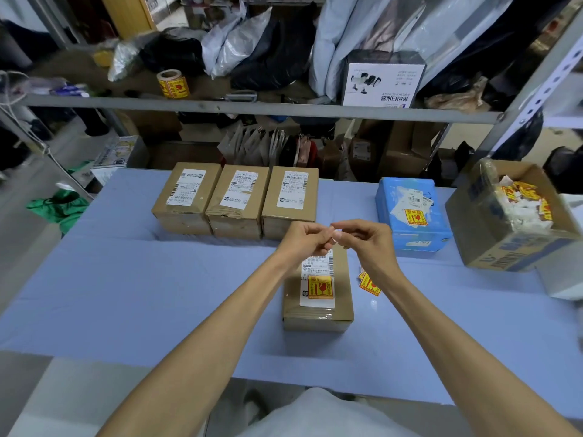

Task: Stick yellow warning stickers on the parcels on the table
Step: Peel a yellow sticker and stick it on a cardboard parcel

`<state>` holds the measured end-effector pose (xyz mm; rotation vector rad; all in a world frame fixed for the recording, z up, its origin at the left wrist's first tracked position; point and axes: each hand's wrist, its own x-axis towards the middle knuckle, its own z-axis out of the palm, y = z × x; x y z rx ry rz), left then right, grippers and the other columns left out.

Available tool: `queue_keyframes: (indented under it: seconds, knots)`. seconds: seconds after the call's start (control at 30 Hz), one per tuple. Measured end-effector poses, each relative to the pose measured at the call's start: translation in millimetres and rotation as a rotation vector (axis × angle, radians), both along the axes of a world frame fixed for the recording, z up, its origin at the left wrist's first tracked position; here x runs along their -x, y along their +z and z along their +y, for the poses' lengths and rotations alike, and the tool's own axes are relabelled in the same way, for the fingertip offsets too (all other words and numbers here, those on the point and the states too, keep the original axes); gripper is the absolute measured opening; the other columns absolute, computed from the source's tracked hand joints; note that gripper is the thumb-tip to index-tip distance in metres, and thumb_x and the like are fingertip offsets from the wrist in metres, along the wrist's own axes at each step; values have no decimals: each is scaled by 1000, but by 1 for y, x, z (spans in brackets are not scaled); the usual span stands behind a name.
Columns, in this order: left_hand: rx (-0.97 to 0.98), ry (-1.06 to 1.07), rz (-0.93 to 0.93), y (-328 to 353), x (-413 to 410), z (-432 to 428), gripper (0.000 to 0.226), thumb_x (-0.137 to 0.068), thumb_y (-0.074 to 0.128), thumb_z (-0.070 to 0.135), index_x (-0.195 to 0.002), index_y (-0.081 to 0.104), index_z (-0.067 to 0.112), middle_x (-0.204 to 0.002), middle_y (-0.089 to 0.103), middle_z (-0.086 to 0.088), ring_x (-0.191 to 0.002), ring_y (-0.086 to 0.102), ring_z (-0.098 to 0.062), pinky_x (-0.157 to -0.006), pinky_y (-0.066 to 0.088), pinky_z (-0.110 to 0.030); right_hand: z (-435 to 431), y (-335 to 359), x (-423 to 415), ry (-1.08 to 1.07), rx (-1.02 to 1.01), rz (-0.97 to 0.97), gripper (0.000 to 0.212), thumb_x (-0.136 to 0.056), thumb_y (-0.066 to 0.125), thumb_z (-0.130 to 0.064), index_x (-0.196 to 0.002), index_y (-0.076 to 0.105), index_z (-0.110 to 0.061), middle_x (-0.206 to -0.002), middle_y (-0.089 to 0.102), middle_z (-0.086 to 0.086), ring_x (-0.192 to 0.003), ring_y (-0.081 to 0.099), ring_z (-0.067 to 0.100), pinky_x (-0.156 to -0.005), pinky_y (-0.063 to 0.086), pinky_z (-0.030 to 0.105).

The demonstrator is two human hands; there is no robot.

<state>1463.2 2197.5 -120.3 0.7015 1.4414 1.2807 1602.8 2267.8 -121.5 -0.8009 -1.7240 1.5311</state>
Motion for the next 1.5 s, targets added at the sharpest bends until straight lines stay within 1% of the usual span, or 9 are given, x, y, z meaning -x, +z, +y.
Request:
queue_keyframes:
  seconds: [0.2,0.37,0.63,0.87,1.0,1.2,1.27,1.4,1.5]
  knots:
    - [25,-15,-55,3,-7,13,27,-98,52,13,-111,66,-6,-80,71,-8,-73,67,-9,-74,55,-19,5,-1,2,-165,-62,-80,7,-82,73,-14,-79,72,-7,-68,68,0,-62,63,4,-58,51,15]
    - [-32,24,-3,3,-16,21,21,-94,58,11,-103,69,-4,-81,73,-12,-77,71,-16,-74,58,-21,10,-1,-4,-234,-36,-89,11,-85,69,-14,-77,69,-7,-64,66,2,-56,61,3,-55,49,13]
    - [-68,70,72,2,-22,34,6,-87,66,4,-91,71,4,-75,72,-12,-68,70,-16,-68,58,-23,17,2,-20,-214,-54,-131,8,-88,67,-11,-91,74,-12,-79,73,3,-73,71,13,-68,57,22]
    - [-90,44,387,-1,-57,56,14,-89,64,8,-93,73,-1,-73,72,-12,-63,70,-17,-68,61,-31,22,4,-39,-345,-418,-376,9,-85,69,-15,-84,74,-7,-71,69,0,-65,65,9,-61,54,21]
    - [-58,21,271,-3,-81,75,16,-91,60,6,-99,73,-1,-87,73,-16,-78,71,-22,-76,59,-32,34,-1,-58,-441,-578,-515,11,-84,67,-8,-81,72,1,-75,65,16,-72,60,28,-64,41,31]
    - [6,-236,147,4,-94,102,23,-96,49,4,-102,71,8,-90,72,-9,-84,71,-14,-73,56,-21,62,6,-99,-400,-451,-477,19,-79,77,-21,-79,71,-3,-73,68,8,-69,63,21,-66,52,41]
    - [-11,-325,212,8,-104,114,21,-94,52,4,-100,70,12,-95,71,-10,-88,70,-17,-77,55,-25,75,10,-113,-401,-470,-496,18,-78,78,-18,-76,69,-3,-70,67,8,-66,62,22,-64,51,43]
    - [-111,-415,465,18,-131,152,19,-89,57,3,-98,72,12,-94,71,-6,-73,68,-6,-61,49,-11,104,17,-146,-441,-549,-555,8,-79,75,-11,-80,71,-4,-74,67,10,-67,63,23,-65,53,43]
    - [-157,-482,762,24,-149,189,22,-87,58,7,-103,73,12,-95,73,-8,-81,68,-16,-79,53,-27,130,24,-169,-484,-543,-631,4,-80,69,-8,-78,70,-5,-73,68,10,-68,64,23,-66,53,40]
